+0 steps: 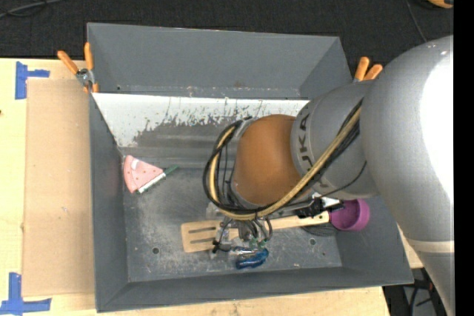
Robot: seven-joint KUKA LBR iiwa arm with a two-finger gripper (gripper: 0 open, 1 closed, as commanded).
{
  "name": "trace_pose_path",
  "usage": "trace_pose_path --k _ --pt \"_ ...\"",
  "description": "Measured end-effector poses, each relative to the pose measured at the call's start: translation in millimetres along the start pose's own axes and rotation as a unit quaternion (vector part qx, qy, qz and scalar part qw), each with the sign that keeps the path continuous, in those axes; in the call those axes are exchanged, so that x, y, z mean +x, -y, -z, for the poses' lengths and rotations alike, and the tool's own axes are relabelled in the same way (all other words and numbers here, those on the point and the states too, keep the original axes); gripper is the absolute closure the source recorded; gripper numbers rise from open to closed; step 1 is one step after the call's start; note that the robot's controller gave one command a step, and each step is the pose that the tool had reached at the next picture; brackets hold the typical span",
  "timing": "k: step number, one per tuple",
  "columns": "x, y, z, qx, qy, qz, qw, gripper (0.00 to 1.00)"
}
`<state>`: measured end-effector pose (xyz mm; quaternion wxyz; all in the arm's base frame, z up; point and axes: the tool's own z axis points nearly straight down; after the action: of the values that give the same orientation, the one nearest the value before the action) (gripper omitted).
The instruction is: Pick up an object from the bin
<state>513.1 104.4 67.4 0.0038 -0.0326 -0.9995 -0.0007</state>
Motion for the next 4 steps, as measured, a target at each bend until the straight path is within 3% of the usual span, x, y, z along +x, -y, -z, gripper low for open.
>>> trace_pose_path --k 1,4 --pt "0.1 0.0 0.3 0.0 -0.0001 0.0 1.0 1.0" --pt "0.9 0.8 46.4 0.0 -0.001 -0.003 1.0 1.0"
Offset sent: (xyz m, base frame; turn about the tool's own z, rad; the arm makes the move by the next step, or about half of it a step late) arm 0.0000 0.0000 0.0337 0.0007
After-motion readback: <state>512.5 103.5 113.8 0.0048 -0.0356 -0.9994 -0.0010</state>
